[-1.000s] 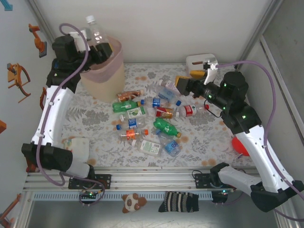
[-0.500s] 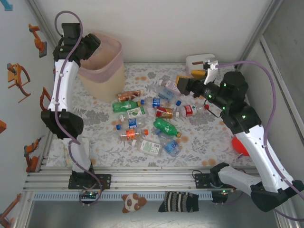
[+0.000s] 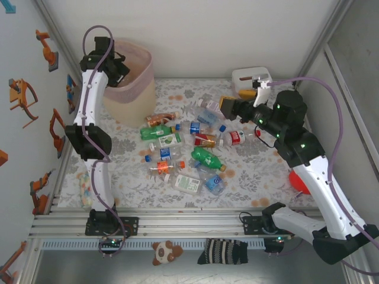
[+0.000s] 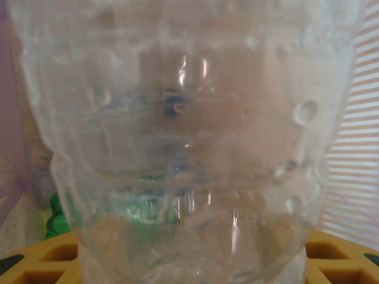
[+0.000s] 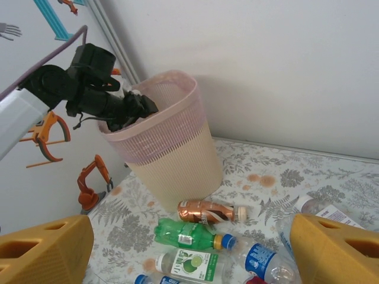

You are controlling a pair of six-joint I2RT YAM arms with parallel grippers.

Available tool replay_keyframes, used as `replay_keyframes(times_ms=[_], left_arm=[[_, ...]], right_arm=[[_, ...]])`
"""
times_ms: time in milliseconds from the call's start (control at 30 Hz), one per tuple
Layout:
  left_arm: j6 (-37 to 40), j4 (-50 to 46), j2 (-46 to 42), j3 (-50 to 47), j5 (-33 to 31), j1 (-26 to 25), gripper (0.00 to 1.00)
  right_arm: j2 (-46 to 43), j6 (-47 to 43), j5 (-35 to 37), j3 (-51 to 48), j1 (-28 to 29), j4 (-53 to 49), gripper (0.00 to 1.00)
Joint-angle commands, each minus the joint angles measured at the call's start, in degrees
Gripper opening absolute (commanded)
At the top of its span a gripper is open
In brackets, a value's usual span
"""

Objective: Put the plastic bottles in the bin

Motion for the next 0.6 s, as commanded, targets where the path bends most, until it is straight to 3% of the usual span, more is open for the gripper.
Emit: replay_keyframes(times_ms=[0,267,567], left_arm=[[-0.81,-1.83,2.05,1.56,-0.8,-0.06,0.56],[-1.41,-1.64,3.93,2.05,0.11,0.04,0.69],[-1.42,-1.04,0.83,2.53,0.49,0.02,0.71]], right_arm=[[-1.26,-0.48,0.72,-0.75,0.33,0.57,0.85],[-1.33,-0.38,1.83,-1.11,0.38,-0.18,0.85],[-0.38,0.57,5.01,-0.86,0.36,-2.29,0.84]])
